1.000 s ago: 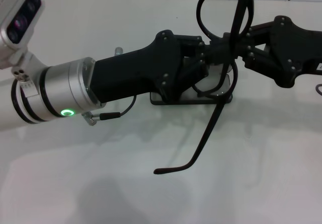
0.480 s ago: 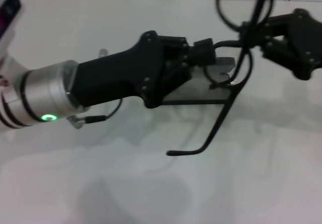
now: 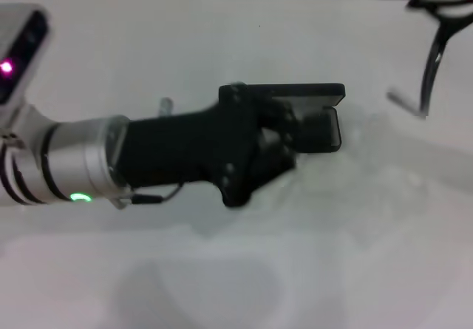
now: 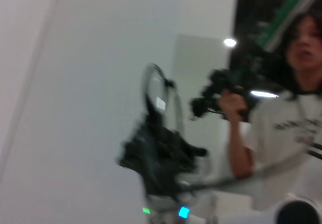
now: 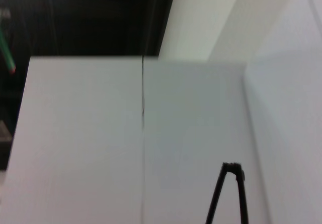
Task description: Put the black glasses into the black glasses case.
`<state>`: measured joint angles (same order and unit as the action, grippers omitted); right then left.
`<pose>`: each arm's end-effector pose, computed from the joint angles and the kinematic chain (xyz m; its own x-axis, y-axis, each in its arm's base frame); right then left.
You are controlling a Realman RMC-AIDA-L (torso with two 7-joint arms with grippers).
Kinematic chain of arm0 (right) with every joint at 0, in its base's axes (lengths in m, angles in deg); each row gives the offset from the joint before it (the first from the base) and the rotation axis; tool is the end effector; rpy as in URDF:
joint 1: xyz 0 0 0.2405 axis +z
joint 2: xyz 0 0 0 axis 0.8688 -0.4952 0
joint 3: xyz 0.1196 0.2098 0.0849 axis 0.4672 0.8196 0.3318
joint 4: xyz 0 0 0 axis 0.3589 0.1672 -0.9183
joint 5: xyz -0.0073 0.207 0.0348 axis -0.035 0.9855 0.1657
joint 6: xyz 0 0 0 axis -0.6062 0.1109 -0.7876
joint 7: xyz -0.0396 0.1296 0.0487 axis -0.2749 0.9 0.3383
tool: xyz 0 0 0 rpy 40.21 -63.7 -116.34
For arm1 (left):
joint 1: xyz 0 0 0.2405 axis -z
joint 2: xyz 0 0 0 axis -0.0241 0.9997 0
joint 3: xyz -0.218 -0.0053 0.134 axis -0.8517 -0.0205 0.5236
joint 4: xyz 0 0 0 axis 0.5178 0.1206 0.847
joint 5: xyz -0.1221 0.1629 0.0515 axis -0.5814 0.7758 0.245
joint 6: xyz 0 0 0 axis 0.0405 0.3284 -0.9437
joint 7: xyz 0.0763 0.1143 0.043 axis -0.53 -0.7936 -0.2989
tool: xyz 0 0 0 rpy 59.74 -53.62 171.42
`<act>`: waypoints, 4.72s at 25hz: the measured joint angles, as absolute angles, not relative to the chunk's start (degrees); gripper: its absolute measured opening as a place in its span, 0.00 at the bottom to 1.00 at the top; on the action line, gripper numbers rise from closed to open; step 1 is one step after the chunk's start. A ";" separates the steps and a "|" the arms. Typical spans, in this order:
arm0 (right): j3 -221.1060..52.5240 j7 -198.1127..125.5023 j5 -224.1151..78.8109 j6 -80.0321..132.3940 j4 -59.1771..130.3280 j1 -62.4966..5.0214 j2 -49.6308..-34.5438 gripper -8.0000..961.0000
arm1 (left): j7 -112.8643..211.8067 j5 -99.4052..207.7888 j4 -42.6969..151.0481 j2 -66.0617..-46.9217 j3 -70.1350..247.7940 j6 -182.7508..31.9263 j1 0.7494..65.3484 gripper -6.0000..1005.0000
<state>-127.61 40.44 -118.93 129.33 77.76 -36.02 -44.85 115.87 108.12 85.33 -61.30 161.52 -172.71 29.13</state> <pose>0.1853 0.2990 0.1120 0.3082 0.1264 -0.9429 -0.1376 -0.9748 -0.1757 -0.1664 0.2741 -0.0245 0.4956 0.1395 0.8573 0.0417 -0.9897 0.1369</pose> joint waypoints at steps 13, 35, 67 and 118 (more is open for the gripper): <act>-132.40 25.49 -117.21 125.48 56.29 -27.82 -45.20 0.08 | 106.90 96.97 85.45 -61.63 174.78 -175.73 30.56 0.05; -146.51 25.56 -117.22 117.71 56.21 -25.16 -45.48 0.07 | 106.39 90.96 80.51 -61.81 174.44 -173.66 30.61 0.06; -152.07 25.59 -117.09 115.98 56.62 -23.64 -45.20 0.07 | 106.99 89.92 77.43 -61.62 174.72 -169.98 30.58 0.06; -182.39 91.89 -200.42 93.22 89.37 3.68 -45.56 0.07 | 100.12 93.27 71.78 -55.07 168.46 -175.09 20.76 0.07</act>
<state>-182.39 91.89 -200.42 93.22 89.37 3.68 -45.56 100.12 93.27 71.78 -55.07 168.46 -175.09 20.76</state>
